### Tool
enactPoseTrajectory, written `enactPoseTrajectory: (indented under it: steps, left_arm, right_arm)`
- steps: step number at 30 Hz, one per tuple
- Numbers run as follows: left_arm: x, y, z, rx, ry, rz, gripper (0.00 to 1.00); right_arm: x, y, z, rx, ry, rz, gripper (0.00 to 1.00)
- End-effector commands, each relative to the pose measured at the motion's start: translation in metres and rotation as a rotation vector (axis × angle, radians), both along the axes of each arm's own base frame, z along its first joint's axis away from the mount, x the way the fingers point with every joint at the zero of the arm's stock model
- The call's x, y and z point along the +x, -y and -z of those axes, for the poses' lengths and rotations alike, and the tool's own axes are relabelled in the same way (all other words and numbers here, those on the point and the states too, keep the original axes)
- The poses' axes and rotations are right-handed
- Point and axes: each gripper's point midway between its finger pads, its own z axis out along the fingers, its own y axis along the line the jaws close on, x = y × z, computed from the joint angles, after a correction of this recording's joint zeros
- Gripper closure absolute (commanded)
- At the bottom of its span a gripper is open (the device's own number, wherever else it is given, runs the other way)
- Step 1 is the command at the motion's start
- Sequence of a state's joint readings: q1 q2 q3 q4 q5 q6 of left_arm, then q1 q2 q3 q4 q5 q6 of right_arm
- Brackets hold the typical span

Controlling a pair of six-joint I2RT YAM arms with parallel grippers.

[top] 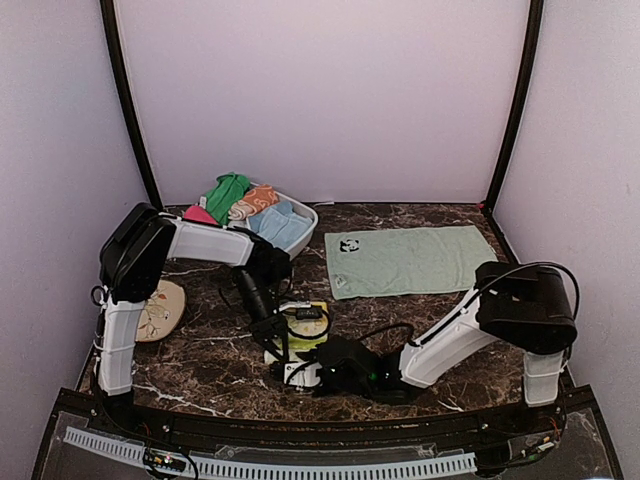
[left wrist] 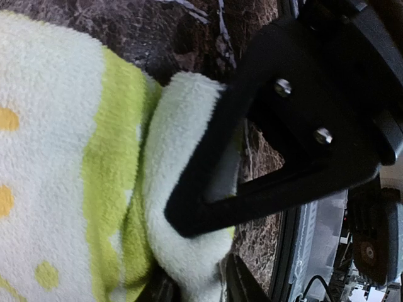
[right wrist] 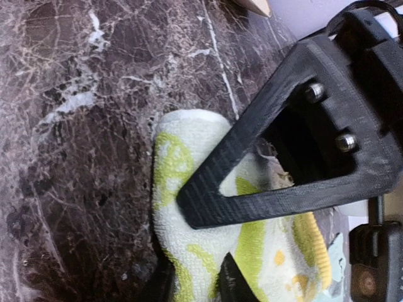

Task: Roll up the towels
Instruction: Roll the towel at the center of the board.

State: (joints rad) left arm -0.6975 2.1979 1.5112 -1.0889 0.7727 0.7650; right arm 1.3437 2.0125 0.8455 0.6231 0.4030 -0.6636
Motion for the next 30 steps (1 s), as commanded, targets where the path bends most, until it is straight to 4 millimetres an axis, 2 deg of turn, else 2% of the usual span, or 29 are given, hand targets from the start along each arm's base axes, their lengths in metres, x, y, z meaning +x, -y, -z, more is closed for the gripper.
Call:
enactPoseTrajectory:
  steps: [1,5,9,14,18,23,25,27,30]
  left_arm:
    - [0.008,-0.021,-0.008,-0.005,0.123,0.006,0.66]
    - [0.034,-0.042,-0.031,-0.073,0.247,-0.106,0.50]
    - [0.049,-0.068,-0.049,-0.132,0.368,-0.198,0.49]
    - [0.047,-0.082,-0.058,-0.143,0.497,-0.177,0.49]
    - [0.046,-0.077,-0.073,-0.184,0.559,-0.152,0.51]
    - [0.031,-0.067,-0.066,-0.158,0.654,-0.040,0.53]
    - [0.022,-0.055,-0.061,-0.149,0.709,0.026,0.54]
    - [0.017,-0.041,-0.060,-0.154,0.767,0.085,0.54]
    - [0.024,-0.019,-0.062,-0.166,0.858,0.140,0.54]
  right_arm:
    - [-0.007,0.036,0.055,-0.139,-0.268,0.066,0.87]
    - [-0.006,0.040,0.048,-0.074,-0.434,0.124,0.95]
    - [-0.005,0.034,0.030,0.017,-0.641,0.143,0.98]
    - [0.002,0.029,0.012,0.094,-0.917,0.158,1.00]
    - [0.003,0.026,0.005,0.137,-1.204,0.179,1.00]
    - [0.009,0.024,0.016,0.118,-1.413,0.254,1.00]
    - [0.008,0.028,0.025,0.091,-1.464,0.296,1.00]
    - [0.016,0.023,0.025,0.088,-1.496,0.321,1.00]
    - [0.014,0.025,0.030,0.073,-1.552,0.347,1.00]
